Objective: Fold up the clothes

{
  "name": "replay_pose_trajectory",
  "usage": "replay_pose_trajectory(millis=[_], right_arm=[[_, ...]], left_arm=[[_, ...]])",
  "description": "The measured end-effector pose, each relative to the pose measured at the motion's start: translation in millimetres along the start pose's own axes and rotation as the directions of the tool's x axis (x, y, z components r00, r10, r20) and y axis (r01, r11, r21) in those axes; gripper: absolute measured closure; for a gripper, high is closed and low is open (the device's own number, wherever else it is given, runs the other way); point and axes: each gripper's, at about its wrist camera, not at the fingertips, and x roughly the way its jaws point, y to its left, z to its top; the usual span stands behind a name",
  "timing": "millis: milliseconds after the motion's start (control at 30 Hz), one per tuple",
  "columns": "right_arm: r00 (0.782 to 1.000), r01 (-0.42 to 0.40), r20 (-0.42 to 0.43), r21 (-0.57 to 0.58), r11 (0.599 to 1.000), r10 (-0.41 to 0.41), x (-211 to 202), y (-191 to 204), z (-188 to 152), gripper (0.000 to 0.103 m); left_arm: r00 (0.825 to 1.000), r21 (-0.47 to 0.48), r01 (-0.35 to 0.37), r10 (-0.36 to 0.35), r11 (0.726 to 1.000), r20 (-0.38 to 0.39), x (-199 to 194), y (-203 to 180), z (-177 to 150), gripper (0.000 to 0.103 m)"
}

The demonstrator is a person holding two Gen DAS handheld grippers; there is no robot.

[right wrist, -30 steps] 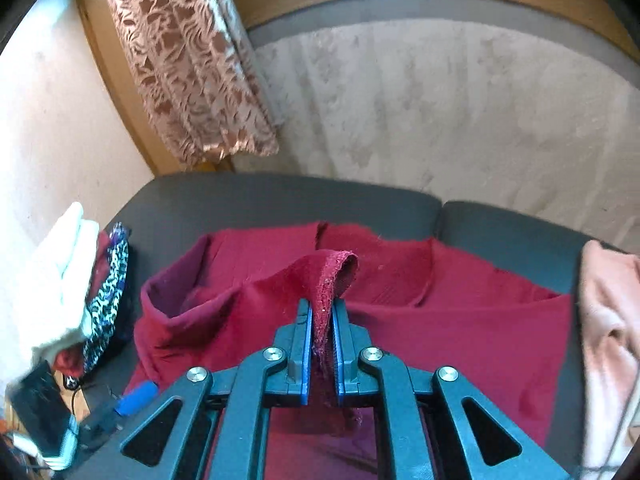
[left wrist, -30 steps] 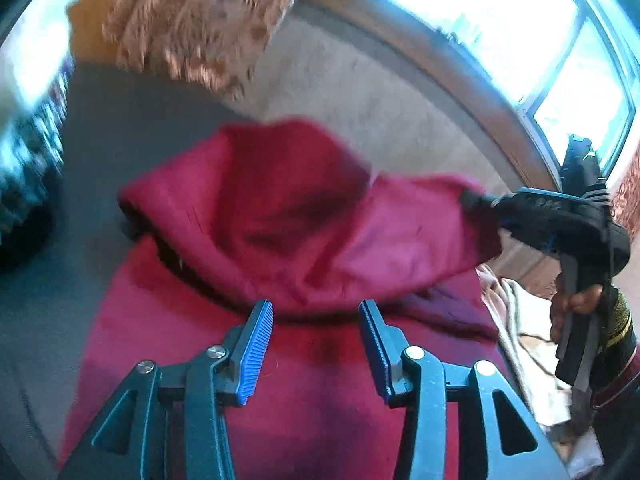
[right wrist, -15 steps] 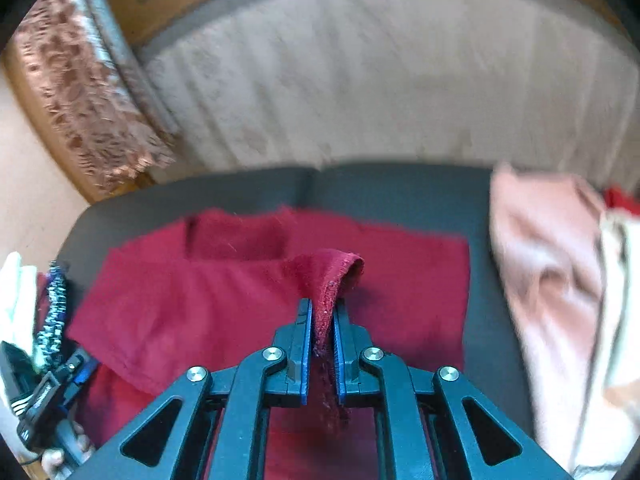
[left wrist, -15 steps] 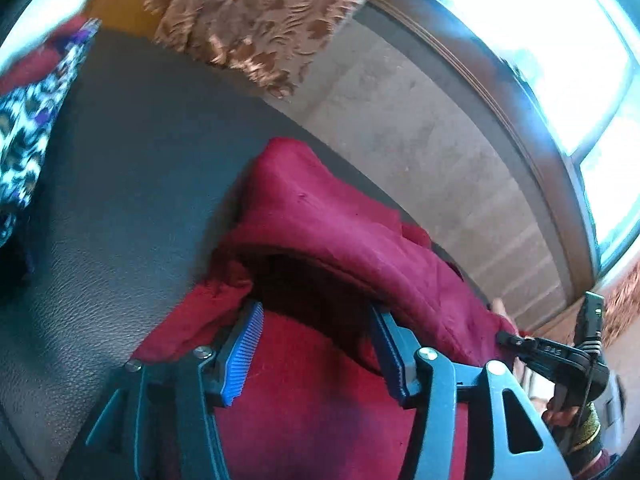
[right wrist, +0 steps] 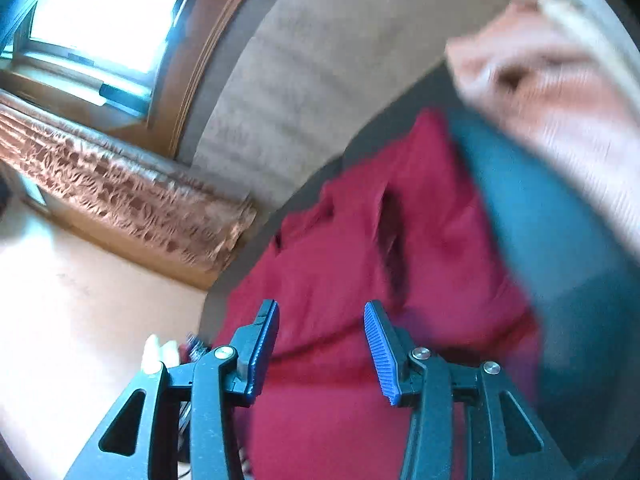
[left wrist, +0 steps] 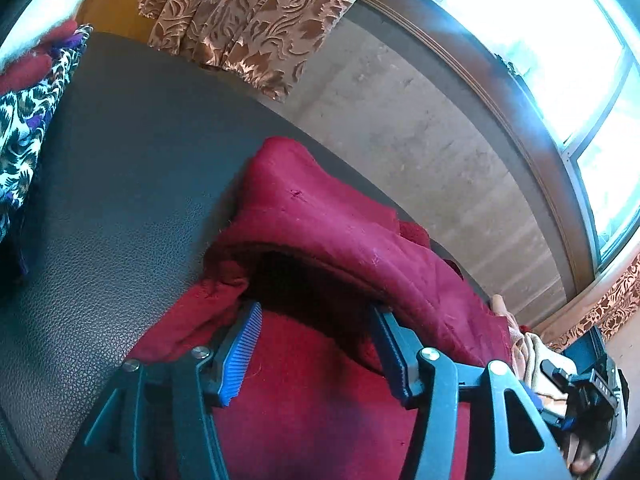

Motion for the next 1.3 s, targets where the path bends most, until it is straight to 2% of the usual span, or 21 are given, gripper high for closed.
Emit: replay_pose_trajectory(millis=[133,333,433,533,600,633,667,733,867,1067,1167,1300], right_arm=[[0.999,-0.032,-0.013,0.038,0.999,0.032,24.7,6.2,-8.6,0.056],[0.997,0.072,-0.020,0.082,0.994,-0.071,45.6,3.8,-8.4,0.059],[0.995,0.087,0.027,0.137,0.987,-0.092,45.5,2.8,-11.1,0.059],[0.987,0.092,0.108,0.196,0.976,-0.115,40.6,1.0,-12.1,0.059],[0.975,0.121,0.156,0.214,0.969,-0.156,38.6,-0.9,-11.3,0.065],[0.969,0.142,0.171,0.213,0.967,-0.180,38.3,-1.3,-9.9,0.072],[0.963,0.168,0.175,0.208,0.964,-0.206,40.5,-1.5,-8.3,0.084],[0.954,0.214,0.171,0.185,0.959,-0.246,46.3,-1.2,-5.0,0.095],[0.941,0.303,0.151,0.032,0.952,-0.304,49.3,16.3,6.0,0.095],[0.907,0.389,0.246,-0.182,0.903,-0.341,24.8,48.5,22.6,0.095],[0.894,0.427,0.235,-0.193,0.884,-0.381,23.8,34.0,21.8,0.095],[0.891,0.442,0.185,-0.147,0.885,-0.414,36.1,-7.5,13.7,0.097]], left_arm=[[1.000,0.001,0.001,-0.001,1.000,0.001,3.2,-3.7,1.0,0.046],[1.000,0.001,0.003,-0.003,1.000,0.003,8.1,-9.3,2.4,0.046],[1.000,0.002,0.003,-0.003,1.000,0.004,10.6,-12.1,3.1,0.046],[1.000,0.001,0.005,-0.005,1.000,0.005,11.6,-13.2,3.5,0.046],[1.000,0.000,0.007,-0.007,1.000,0.006,10.7,-12.1,3.2,0.046],[1.000,0.000,0.008,-0.008,1.000,0.007,10.2,-11.7,3.2,0.046],[1.000,0.000,0.007,-0.007,1.000,0.007,11.7,-12.3,4.4,0.046],[1.000,-0.001,0.009,-0.009,1.000,0.008,11.6,-11.9,5.0,0.046],[1.000,-0.001,0.009,-0.009,1.000,0.008,11.3,-11.2,5.1,0.046],[1.000,0.006,-0.001,0.001,1.000,0.008,12.9,-13.5,5.5,0.046],[1.000,0.013,-0.009,0.009,1.000,0.006,13.9,-15.5,5.4,0.045],[1.000,0.015,-0.014,0.013,1.000,0.003,14.3,-17.1,7.4,0.045]])
